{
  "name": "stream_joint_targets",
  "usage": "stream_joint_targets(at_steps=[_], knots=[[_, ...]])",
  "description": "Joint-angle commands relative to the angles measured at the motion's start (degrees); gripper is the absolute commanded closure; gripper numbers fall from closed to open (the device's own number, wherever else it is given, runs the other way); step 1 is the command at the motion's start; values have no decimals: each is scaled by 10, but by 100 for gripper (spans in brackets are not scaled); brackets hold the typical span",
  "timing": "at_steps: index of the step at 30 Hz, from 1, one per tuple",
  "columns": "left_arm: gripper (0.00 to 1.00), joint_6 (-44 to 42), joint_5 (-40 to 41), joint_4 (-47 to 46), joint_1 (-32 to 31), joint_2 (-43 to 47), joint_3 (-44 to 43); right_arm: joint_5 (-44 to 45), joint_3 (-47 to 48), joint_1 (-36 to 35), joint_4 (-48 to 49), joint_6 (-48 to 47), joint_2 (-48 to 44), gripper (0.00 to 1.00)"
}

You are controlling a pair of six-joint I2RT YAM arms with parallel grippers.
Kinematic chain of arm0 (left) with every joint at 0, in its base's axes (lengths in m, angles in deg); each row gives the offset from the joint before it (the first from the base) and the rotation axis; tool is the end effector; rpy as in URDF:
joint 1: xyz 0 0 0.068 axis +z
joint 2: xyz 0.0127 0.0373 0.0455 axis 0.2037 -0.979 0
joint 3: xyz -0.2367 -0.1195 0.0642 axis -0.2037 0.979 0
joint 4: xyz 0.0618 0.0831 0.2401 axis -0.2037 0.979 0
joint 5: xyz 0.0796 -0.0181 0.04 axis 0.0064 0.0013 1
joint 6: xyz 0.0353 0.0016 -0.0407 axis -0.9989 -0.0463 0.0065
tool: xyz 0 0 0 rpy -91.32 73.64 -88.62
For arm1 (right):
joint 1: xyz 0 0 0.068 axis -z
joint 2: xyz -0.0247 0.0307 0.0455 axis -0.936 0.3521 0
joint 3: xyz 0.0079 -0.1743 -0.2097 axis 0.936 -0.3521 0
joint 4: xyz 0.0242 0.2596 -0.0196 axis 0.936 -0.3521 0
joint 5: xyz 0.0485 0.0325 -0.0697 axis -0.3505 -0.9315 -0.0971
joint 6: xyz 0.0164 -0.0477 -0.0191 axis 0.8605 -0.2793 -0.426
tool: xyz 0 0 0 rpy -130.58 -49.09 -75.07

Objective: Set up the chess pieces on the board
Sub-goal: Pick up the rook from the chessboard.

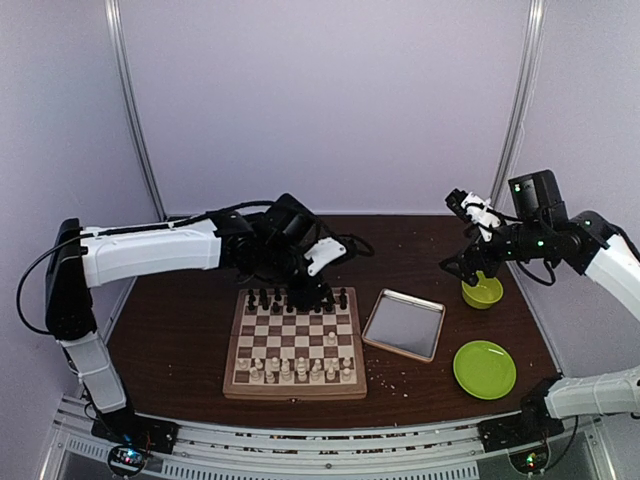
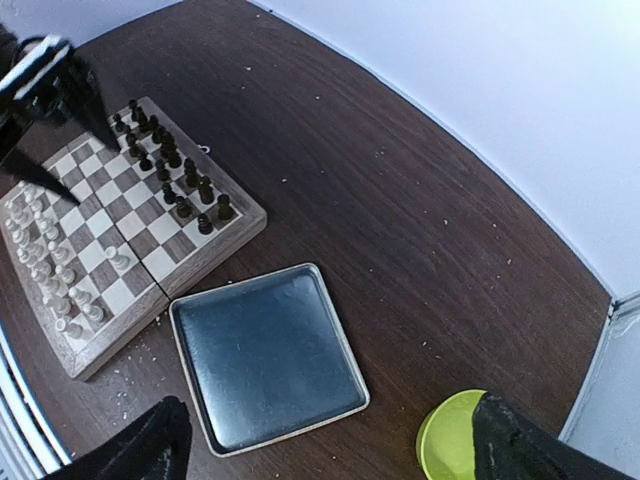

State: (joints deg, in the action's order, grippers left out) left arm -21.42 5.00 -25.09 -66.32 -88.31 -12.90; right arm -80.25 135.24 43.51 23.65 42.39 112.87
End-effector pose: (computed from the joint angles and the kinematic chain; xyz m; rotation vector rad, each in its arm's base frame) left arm 0.2286 -0.3257 0.2722 1.2767 2.1606 -0.4564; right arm 0.1884 0.1020 0.3531 -1.0126 1.9932 0.3565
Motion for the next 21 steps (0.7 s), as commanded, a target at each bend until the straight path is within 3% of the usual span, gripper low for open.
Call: stream_joint_targets(at_steps=[1, 5, 10, 21], knots=[[44, 17, -7, 50, -20, -41, -24, -70, -73, 69, 153, 91, 3, 1], [46, 32, -21, 61, -23, -73, -40, -145, -80, 85, 116, 45, 11, 1], [46, 43, -7, 88, -25, -112, -81, -209, -75, 85, 77, 10, 21, 18], [47, 54, -34, 122, -25, -156, -118, -214, -57, 84, 37, -22, 33, 27]])
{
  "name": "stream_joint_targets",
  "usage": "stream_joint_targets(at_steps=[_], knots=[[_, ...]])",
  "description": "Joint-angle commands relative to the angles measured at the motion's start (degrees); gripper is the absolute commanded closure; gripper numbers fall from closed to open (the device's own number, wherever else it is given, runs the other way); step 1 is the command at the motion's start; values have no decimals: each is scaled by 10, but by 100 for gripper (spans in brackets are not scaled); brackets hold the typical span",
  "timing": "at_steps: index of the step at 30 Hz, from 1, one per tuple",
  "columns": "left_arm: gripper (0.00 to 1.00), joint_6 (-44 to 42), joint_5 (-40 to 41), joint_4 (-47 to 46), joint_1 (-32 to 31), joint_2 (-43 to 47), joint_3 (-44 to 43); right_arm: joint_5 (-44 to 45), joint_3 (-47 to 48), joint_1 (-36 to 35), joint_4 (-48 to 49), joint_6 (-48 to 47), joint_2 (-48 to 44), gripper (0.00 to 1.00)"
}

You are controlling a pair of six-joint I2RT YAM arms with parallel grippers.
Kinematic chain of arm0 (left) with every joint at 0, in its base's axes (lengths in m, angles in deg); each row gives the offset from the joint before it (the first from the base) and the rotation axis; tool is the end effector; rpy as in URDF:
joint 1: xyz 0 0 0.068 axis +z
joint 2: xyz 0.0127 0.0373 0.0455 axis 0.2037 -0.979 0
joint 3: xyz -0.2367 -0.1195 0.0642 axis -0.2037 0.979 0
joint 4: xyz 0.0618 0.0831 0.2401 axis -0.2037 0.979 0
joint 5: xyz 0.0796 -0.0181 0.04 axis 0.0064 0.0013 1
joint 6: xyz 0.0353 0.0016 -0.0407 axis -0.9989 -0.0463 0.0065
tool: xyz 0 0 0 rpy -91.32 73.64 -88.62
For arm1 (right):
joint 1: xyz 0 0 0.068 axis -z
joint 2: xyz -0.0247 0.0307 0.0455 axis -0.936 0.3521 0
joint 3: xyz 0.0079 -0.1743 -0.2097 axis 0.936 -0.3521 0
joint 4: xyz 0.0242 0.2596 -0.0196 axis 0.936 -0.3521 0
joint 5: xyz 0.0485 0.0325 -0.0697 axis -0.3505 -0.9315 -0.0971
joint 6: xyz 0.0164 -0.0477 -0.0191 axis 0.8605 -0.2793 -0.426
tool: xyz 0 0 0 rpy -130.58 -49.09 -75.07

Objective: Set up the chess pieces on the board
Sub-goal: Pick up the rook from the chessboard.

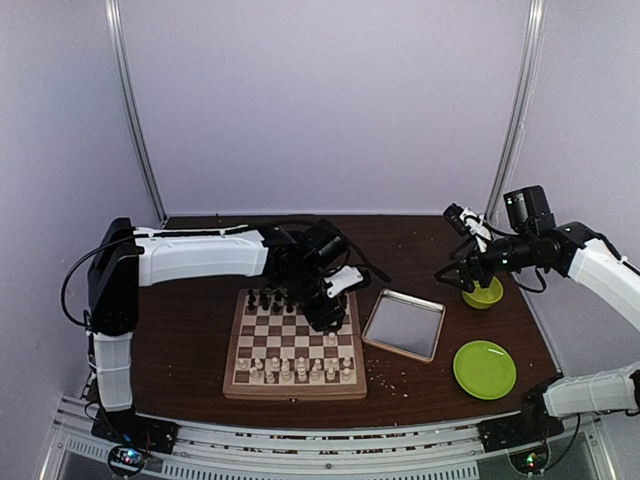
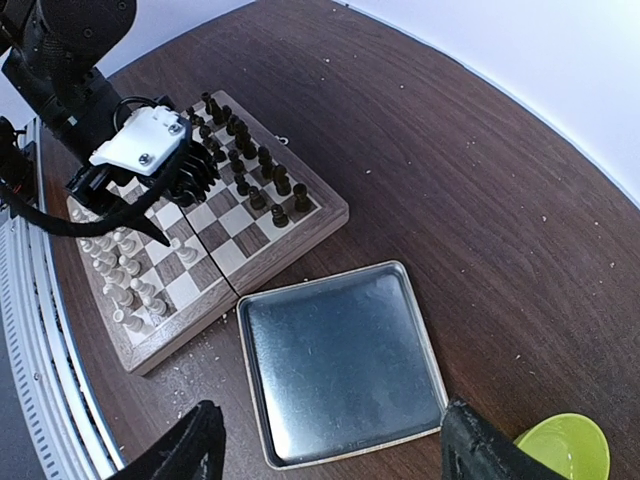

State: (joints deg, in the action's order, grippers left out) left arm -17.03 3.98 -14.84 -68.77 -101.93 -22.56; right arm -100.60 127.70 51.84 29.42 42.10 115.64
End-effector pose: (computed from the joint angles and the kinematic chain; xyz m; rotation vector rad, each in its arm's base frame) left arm 0.2328 -0.3645 0.2199 1.3616 2.4119 -0.4000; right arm 0.2088 0.0879 0.3121 -1.0232 1.9941 0.6930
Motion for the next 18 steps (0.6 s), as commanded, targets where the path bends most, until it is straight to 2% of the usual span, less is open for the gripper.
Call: stream_joint_targets(at_steps=[1, 12, 18], knots=[[48, 12, -32, 20, 0, -22, -24, -12, 21, 1, -25, -21, 7, 28], [54, 21, -38, 42, -1, -52, -40, -14, 27, 1, -41, -36, 20, 31], [60, 21, -43, 44, -2, -58, -38, -15, 27, 0, -42, -37, 23, 31]])
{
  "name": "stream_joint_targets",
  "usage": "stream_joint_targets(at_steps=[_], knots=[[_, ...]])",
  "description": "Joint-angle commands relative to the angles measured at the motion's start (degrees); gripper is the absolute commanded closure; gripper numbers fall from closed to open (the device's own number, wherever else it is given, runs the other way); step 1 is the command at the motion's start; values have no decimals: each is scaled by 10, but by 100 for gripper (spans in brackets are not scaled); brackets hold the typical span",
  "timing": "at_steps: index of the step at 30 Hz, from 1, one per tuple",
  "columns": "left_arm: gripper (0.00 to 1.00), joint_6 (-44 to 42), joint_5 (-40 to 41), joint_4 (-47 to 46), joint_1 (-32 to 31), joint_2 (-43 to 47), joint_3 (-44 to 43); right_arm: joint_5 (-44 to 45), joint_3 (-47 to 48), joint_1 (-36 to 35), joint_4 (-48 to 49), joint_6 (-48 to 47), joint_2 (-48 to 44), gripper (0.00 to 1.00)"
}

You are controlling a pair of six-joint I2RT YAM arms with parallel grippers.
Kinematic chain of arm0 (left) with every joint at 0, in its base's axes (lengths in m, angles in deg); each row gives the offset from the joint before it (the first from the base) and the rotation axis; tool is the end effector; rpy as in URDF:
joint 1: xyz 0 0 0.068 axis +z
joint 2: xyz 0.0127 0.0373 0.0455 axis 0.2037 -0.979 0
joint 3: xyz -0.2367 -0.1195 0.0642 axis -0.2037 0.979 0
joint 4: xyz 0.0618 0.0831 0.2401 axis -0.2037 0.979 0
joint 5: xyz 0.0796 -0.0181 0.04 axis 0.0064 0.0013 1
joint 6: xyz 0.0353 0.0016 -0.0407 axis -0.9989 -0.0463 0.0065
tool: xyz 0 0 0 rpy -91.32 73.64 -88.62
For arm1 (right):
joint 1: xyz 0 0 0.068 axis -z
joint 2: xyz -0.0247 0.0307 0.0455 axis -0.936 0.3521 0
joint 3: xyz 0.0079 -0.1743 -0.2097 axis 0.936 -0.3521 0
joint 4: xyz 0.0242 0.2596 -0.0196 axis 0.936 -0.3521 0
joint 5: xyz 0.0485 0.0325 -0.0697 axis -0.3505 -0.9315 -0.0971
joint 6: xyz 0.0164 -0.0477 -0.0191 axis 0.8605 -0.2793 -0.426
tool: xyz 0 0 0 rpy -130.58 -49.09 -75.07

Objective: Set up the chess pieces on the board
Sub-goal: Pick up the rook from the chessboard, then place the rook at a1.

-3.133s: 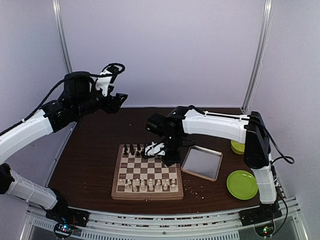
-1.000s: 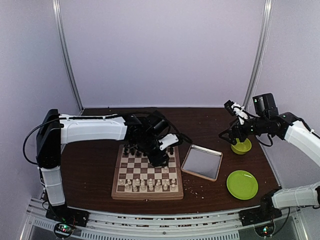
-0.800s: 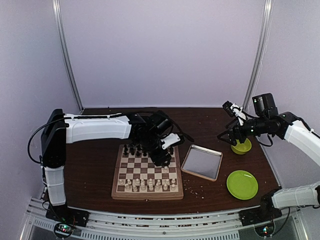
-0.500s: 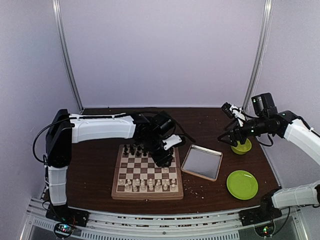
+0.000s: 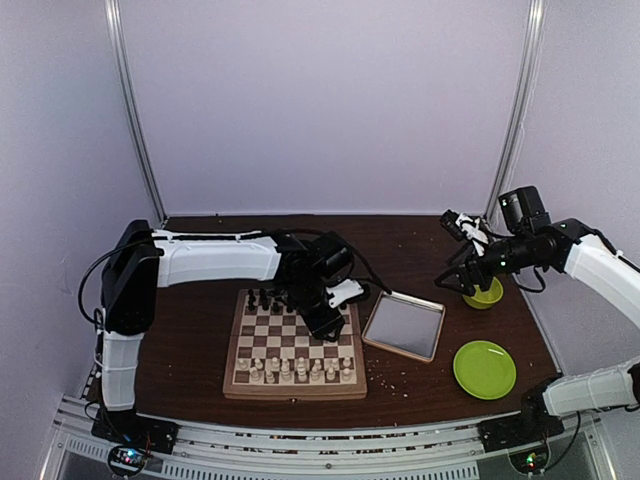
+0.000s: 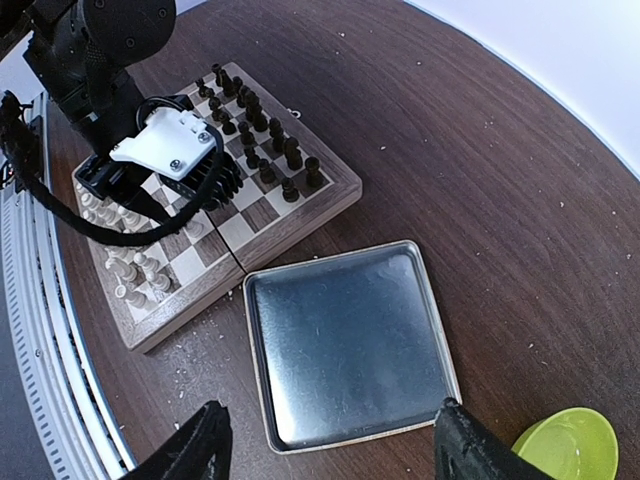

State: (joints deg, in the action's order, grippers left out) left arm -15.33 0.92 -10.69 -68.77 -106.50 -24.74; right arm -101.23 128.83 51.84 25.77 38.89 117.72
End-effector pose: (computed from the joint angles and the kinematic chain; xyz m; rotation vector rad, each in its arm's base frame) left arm 0.2341 -0.3700 0.1950 1.3920 2.5432 -0.4110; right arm 0.2117 0.0891 0.3065 -1.0818 2.0307 0.7037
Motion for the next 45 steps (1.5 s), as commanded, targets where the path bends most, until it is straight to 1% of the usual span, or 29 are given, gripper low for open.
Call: stream_joint_targets(at_steps=[1, 11, 13, 16, 17, 20, 23, 27, 29, 32, 35, 40, 45], knots=[[62, 3, -13, 3, -2, -13, -16, -9, 16, 0, -6, -5, 3, 31], [77, 4, -17, 3, -3, -19, -17, -13, 24, 0, -22, -12, 20, 34], [81, 4, -16, 3, -3, -19, -18, -15, 26, 0, -24, -12, 23, 35], [91, 2, -16, 14, -3, -18, -24, -17, 26, 0, -25, -13, 23, 35], [93, 1, -15, 21, -2, -17, -28, -17, 26, 0, -26, -12, 24, 35], [95, 0, -8, 31, 4, -1, -29, -19, 26, 0, -26, -13, 25, 35], [96, 8, -20, 21, 30, 38, -8, -17, 25, 0, -27, -14, 28, 36], [96, 24, -89, -24, 81, 109, 72, -18, 27, 0, -30, -15, 34, 37], [96, 25, -104, -30, 103, 146, 105, -20, 28, -1, -31, -15, 36, 37], [95, 35, -93, -31, 128, 212, 158, -22, 28, -1, -34, -16, 42, 37], [95, 49, -63, -24, 140, 274, 210, -22, 31, -1, -36, -19, 47, 38], [95, 68, -18, 23, 145, 357, 271, -21, 33, -9, -42, -24, 59, 38], [94, 97, -6, 43, 145, 429, 331, -14, 40, -19, -51, -32, 77, 39]])
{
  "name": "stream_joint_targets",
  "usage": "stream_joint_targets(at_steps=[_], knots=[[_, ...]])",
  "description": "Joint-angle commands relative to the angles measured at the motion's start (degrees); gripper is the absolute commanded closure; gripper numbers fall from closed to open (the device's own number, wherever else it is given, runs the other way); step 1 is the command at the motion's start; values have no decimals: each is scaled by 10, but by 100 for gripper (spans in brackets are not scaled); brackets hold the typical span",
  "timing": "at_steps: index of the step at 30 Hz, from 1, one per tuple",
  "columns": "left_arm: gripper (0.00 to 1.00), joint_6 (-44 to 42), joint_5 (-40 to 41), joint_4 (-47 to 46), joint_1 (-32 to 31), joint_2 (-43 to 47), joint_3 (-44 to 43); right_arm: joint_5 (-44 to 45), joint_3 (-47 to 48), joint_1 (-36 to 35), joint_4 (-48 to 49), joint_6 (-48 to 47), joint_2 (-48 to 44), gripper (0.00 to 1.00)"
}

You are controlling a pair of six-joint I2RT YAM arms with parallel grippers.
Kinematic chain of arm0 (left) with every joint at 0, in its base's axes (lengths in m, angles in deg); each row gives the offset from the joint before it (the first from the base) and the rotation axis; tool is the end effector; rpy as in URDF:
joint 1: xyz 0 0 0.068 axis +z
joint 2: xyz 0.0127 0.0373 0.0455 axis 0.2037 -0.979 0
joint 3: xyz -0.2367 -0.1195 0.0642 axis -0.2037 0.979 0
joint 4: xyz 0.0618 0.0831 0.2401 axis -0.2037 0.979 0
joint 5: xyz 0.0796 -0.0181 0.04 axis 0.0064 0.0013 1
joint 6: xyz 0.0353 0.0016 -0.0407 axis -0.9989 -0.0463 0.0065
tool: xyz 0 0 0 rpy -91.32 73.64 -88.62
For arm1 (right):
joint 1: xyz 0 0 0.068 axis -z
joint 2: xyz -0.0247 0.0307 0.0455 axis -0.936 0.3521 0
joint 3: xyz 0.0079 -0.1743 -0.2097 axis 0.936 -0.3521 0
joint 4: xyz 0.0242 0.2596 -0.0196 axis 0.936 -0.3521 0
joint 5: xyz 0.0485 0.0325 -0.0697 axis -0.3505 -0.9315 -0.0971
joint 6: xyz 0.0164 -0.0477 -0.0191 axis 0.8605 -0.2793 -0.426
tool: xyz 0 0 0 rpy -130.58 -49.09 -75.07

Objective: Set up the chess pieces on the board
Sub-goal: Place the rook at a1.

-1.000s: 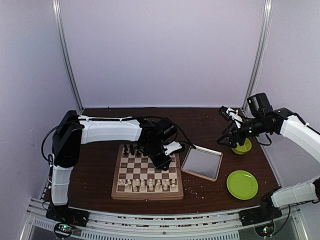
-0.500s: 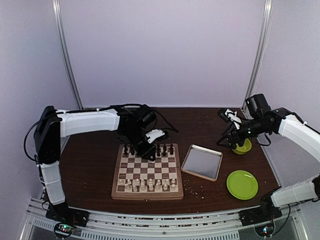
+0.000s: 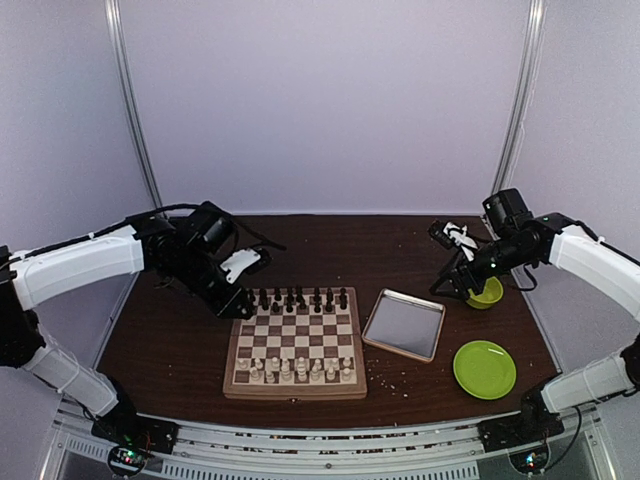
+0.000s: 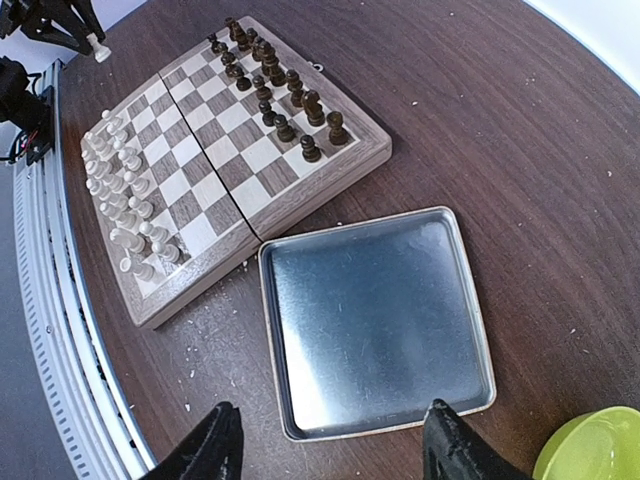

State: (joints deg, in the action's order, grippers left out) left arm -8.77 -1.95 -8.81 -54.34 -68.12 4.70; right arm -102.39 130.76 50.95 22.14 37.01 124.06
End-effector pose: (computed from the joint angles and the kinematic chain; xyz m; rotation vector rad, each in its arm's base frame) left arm 0.2041 -0.1969 0.2738 0.8934 2.6257 -0.5101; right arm 0.2264 0.0984 0.2894 -1.1390 2.1281 0.7709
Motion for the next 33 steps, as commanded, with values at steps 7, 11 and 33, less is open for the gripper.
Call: stream_joint_targets(at_steps=[7, 11, 33], knots=[[94, 57, 24, 40, 0, 107, 92, 4, 25, -23, -23, -19, 25, 41], [94, 63, 42, 45, -37, 110, 90, 6, 26, -26, -24, -21, 25, 41], [95, 198, 99, -38, -135, 62, 167, 13, 25, -27, -31, -27, 23, 42]])
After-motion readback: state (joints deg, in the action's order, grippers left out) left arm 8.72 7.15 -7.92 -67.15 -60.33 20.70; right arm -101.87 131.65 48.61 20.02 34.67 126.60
